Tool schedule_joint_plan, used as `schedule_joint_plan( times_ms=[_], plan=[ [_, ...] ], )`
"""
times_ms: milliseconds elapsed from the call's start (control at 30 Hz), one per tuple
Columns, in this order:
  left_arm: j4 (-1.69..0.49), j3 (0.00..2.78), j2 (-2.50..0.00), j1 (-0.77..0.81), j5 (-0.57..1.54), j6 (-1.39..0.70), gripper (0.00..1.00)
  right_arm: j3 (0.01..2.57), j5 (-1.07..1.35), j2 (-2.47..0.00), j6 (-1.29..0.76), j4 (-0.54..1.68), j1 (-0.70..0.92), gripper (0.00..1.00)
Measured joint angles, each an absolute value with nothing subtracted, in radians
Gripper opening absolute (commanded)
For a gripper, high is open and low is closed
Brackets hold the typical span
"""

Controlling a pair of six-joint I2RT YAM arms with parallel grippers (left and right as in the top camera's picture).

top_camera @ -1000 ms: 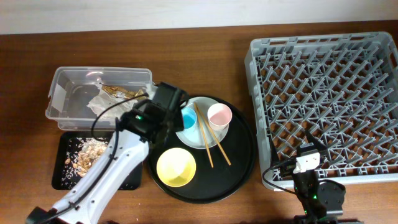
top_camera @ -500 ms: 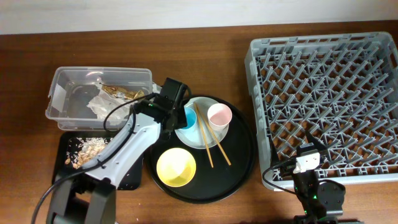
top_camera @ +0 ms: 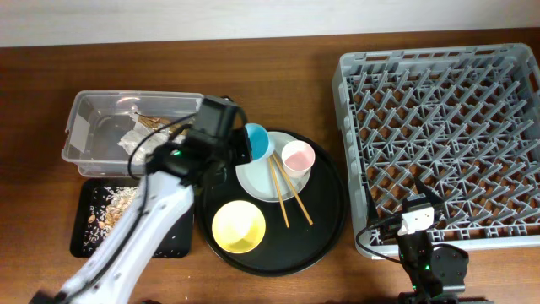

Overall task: Sort waste into correct bins and load items into the dishwasher rack
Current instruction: 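Grasp the blue cup with the left gripper and lift it, then hold the blue cup out and bring the right gripper to it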

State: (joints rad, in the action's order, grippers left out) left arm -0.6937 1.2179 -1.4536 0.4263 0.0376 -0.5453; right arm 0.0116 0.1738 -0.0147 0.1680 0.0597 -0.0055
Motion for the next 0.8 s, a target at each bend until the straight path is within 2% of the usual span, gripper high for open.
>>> schedule_joint_plan(
  times_ms=[200, 300, 467, 800],
  plan=[
    [-0.694, 1.222, -1.346, 0.212, 0.622, -0.445, 0.0, 0.012, 0.174, -0.015, 0.168, 0.06, -0.006, 0.99],
    [-0.694, 1.222, -1.346, 0.168, 0.761, -0.434, 0.0, 0.012, 0.174, -0.015, 0.169, 0.06, -0.006, 0.99],
    [-0.695, 1.222, -1.346, 0.168, 0.854, -0.43, 0.0, 0.012, 0.174, -0.015, 0.168, 0.06, -0.006, 0.99],
    [-0.699, 1.222, -1.346, 0.168, 0.876, -0.429, 0.0, 0.012, 0.174, -0.015, 0.169, 0.06, -0.006, 0.99]
  ],
)
